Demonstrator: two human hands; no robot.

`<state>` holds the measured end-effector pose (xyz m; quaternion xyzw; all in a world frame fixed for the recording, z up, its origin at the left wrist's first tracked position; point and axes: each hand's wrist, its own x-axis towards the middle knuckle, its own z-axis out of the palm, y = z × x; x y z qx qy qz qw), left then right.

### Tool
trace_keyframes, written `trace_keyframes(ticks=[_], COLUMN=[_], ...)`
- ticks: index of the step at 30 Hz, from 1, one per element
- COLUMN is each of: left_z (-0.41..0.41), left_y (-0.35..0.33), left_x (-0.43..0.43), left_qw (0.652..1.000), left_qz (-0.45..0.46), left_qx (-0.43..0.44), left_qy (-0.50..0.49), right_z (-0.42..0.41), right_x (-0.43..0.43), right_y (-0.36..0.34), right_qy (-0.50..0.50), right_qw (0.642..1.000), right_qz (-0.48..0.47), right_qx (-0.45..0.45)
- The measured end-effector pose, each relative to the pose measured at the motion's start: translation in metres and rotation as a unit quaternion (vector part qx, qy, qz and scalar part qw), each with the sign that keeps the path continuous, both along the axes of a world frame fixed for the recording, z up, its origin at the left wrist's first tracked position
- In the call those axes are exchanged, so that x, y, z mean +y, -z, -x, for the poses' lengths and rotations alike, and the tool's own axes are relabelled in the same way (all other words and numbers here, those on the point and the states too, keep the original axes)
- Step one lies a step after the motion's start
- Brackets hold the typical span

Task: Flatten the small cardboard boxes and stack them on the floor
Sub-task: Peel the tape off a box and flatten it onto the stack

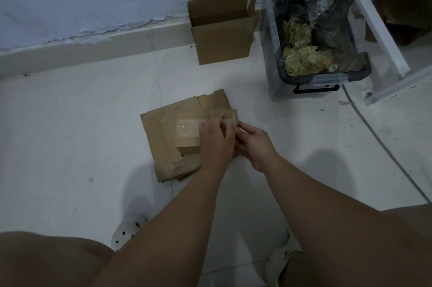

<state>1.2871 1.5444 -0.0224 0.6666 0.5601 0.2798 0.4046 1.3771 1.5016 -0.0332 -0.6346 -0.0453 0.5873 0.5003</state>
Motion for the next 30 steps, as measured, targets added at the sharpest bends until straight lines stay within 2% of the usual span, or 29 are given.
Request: trace_keyframes(ticks=[6, 14, 18, 20, 21, 22, 23, 24, 25, 28, 30], left_z=[-0.003, 0.001, 0.005, 0.007, 0.008, 0.007, 0.007, 0.008, 0.009, 0.014, 0.015], left_y=[0.004, 0.009, 0.005, 0.004, 0.003, 0.002, 0.001, 0.001, 0.001, -0.001, -0.005], left_x=[0.002, 0.003, 0.01, 0.013, 0.014, 0.014, 0.015, 0.015, 0.016, 0.017, 0.018], left_qw=[0.996, 0.997, 0.999, 0.999, 0.999, 1.0, 0.999, 0.999, 0.998, 0.993, 0.988], left_qz=[-0.02, -0.011, -0.017, -0.027, -0.027, -0.02, -0.01, 0.003, 0.02, 0.071, 0.103], left_qx=[0.076, 0.069, 0.028, 0.022, 0.016, 0.011, 0.009, 0.007, 0.005, 0.0, -0.048], left_qy=[0.042, 0.039, 0.003, -0.004, -0.011, -0.021, -0.032, -0.045, -0.061, -0.095, -0.105], right_z=[0.0, -0.001, -0.004, -0.001, 0.001, 0.004, 0.008, 0.012, 0.016, 0.02, 0.017], right_x=[0.003, 0.002, 0.006, 0.011, 0.013, 0.014, 0.014, 0.013, 0.011, 0.004, 0.002], right_y=[0.002, 0.002, 0.002, 0.0, -0.001, -0.002, -0.001, 0.001, 0.003, 0.01, 0.011], right_qy=[0.005, 0.006, 0.0, -0.027, -0.068, -0.126, -0.188, -0.234, -0.27, -0.307, -0.314], right_qw=[1.0, 0.999, 0.999, 0.998, 0.987, 0.957, 0.912, 0.872, 0.853, 0.852, 0.846], right_qz=[0.018, 0.015, 0.019, 0.019, 0.013, 0.001, -0.015, -0.029, -0.028, -0.002, 0.01], right_qx=[-0.013, 0.029, 0.026, -0.05, -0.142, -0.26, -0.365, -0.429, -0.446, -0.425, -0.43])
